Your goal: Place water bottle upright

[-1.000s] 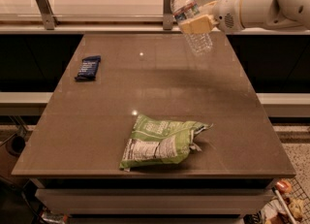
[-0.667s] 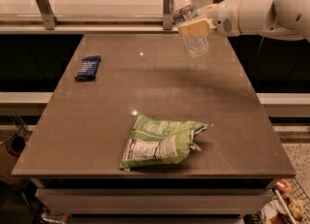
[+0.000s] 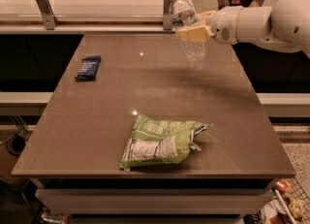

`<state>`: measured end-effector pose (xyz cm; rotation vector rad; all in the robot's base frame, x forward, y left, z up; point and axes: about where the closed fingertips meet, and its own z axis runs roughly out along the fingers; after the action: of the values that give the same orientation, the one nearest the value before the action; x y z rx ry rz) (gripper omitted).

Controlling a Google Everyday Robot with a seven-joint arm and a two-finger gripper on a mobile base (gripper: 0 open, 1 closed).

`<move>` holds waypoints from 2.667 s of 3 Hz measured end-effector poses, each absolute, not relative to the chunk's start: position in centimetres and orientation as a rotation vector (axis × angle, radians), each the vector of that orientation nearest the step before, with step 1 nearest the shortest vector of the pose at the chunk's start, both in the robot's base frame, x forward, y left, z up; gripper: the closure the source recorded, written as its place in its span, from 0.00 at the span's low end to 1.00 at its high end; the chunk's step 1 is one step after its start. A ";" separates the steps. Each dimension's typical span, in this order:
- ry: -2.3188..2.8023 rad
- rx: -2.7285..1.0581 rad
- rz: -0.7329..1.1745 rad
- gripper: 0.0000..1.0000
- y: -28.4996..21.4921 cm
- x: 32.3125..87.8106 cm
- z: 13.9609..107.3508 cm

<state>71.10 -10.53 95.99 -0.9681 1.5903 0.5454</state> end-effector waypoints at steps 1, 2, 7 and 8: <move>1.570 -0.950 0.564 1.00 -10.3 71.1 95.0; 1.543 -0.933 0.581 1.00 -9.9 71.2 93.9; 1.512 -0.871 0.606 1.00 -9.2 70.0 89.6; 1.512 -0.871 0.606 1.00 -9.2 70.0 90.0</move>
Offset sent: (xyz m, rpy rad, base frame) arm 0.0016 0.0029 -0.0332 0.0949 -0.0441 0.0008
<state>69.99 -9.23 90.00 -0.8712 1.5123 0.6055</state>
